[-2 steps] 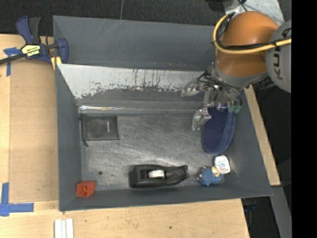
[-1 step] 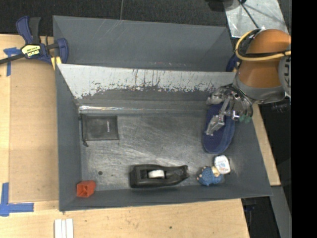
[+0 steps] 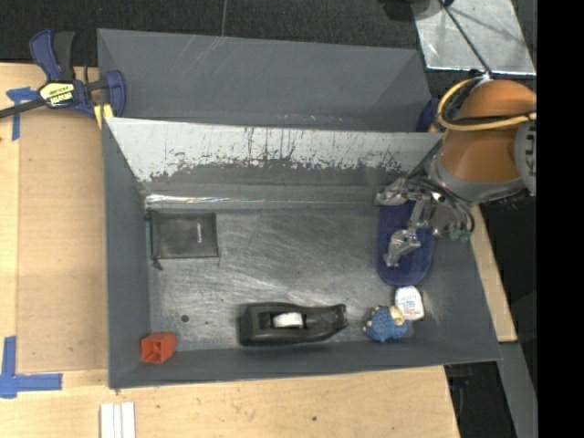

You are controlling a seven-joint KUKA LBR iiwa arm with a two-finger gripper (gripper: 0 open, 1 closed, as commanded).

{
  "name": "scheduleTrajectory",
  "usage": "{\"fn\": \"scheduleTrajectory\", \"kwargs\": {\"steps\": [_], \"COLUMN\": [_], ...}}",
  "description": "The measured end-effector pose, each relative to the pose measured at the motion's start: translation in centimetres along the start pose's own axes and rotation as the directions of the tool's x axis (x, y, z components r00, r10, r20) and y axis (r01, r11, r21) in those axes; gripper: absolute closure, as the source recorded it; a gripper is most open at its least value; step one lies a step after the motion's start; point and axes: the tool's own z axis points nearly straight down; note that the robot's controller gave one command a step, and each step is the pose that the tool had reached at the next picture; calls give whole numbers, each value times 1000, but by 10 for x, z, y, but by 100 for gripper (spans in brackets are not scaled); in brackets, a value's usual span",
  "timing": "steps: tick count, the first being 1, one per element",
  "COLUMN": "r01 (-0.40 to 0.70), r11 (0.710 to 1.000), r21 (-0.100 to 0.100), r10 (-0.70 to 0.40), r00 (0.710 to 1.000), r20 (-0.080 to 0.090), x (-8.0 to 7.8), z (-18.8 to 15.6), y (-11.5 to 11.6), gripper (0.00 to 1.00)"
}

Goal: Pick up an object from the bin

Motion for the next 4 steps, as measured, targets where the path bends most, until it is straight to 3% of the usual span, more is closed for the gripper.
{"fn": "scheduleTrajectory", "kwargs": {"steps": [1,2,3,4], "r01": [1,64,62,-143], "r11": [1000,998,998,990], "r21": [-2,13,11,13], "r10": [-1,-64,-62,143], "r00": [1000,998,998,990], "r20": [-6,-1,-9,-5], "x": [1,37,38,2], "z": [0,-117,-112,-83], "y": [1,9,9,-4], "gripper": [100,100,0,0]}}
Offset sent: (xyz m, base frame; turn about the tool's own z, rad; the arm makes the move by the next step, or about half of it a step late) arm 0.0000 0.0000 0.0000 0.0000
